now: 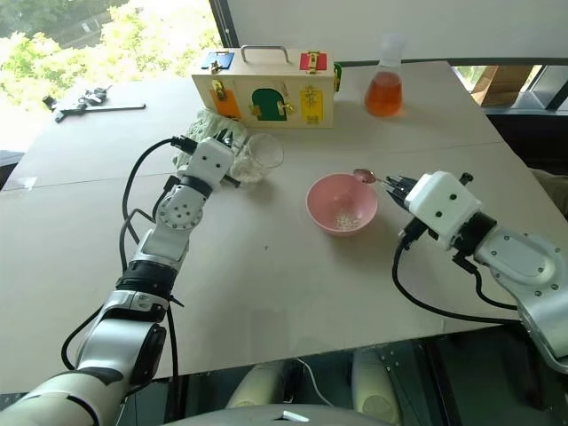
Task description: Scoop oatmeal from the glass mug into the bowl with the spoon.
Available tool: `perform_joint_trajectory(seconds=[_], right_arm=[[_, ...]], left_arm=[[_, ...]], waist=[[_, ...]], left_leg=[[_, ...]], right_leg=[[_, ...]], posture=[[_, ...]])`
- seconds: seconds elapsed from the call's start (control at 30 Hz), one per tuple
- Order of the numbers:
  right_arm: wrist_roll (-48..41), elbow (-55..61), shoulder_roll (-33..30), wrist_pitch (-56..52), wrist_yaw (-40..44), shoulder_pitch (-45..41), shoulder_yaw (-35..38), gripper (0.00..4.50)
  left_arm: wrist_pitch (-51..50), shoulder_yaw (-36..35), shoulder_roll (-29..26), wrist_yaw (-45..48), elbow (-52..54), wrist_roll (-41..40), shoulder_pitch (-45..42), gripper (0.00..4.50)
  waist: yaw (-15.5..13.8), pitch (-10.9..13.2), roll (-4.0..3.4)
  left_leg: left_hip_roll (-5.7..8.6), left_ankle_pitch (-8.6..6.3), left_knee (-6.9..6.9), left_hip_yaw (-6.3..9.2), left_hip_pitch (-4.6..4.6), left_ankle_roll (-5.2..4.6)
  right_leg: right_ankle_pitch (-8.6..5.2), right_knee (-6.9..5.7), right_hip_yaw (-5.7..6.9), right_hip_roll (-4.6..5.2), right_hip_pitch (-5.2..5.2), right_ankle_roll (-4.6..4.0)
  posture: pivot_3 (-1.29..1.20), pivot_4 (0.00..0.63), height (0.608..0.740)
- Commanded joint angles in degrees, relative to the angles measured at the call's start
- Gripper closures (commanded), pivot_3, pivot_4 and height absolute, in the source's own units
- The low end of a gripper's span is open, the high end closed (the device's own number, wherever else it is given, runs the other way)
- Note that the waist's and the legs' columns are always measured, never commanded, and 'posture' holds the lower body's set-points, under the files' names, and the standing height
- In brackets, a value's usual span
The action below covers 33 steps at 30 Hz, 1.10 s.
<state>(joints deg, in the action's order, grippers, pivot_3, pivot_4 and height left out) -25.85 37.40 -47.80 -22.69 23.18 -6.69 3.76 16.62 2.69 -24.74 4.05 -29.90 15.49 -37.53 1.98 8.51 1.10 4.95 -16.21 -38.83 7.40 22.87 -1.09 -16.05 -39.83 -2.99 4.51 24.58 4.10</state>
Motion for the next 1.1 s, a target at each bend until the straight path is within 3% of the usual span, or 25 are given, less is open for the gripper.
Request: perform_joint_trajectory(seconds=[0.03,0.23,0.43,0.77,1.1], right_arm=[[-11.8,0.0,5.9,-8.8,-5.8,-3.4,8.0,4.5],[-44.5,-8.3,14.0,-21.9,-24.6,-12.1,20.8,4.5],[-63.2,-11.7,16.2,-23.8,-37.1,-22.1,17.1,4.5],[-59.8,-18.6,19.6,-28.4,-37.0,-34.9,3.1,4.5],[-59.2,-21.3,18.0,-32.9,-34.9,-34.9,2.3,4.5]], left_arm=[[0.7,-1.2,-0.7,-0.4,2.1,-0.7,0.0,4.45],[0.9,-1.4,-0.5,0.0,2.2,-1.3,0.3,4.45],[2.6,-1.1,1.7,4.0,3.2,-5.6,0.5,4.45],[0.0,-1.3,7.9,7.7,5.6,-10.3,0.0,4.45],[-5.1,-3.1,10.2,5.7,8.5,-11.7,1.7,4.45]], waist=[[0.0,0.0,0.04],[0.0,0.0,0.05],[0.3,0.0,0.02],[0.4,0.0,0.02],[0.4,0.0,0.02]], left_leg=[[0.0,0.0,-0.01,0.01,0.0,0.0],[0.02,0.0,-0.05,0.08,0.0,0.0],[0.02,0.0,-0.05,0.07,0.0,0.0],[0.03,0.0,-0.14,0.13,0.09,-0.01],[0.03,0.0,-0.19,0.15,0.11,-0.01]], right_leg=[[0.0,0.01,0.01,0.0,0.0,0.0],[0.0,0.0,0.04,0.04,-0.04,0.0],[0.0,-0.03,0.03,0.07,-0.03,0.0],[0.0,-0.01,0.12,0.09,-0.02,0.0],[0.0,-0.03,0.14,0.08,-0.02,0.0]], posture=[[0.0,0.15,0.74],[0.0,0.15,0.74],[0.0,0.15,0.74],[0.0,0.15,0.74],[0.0,0.15,0.74]])
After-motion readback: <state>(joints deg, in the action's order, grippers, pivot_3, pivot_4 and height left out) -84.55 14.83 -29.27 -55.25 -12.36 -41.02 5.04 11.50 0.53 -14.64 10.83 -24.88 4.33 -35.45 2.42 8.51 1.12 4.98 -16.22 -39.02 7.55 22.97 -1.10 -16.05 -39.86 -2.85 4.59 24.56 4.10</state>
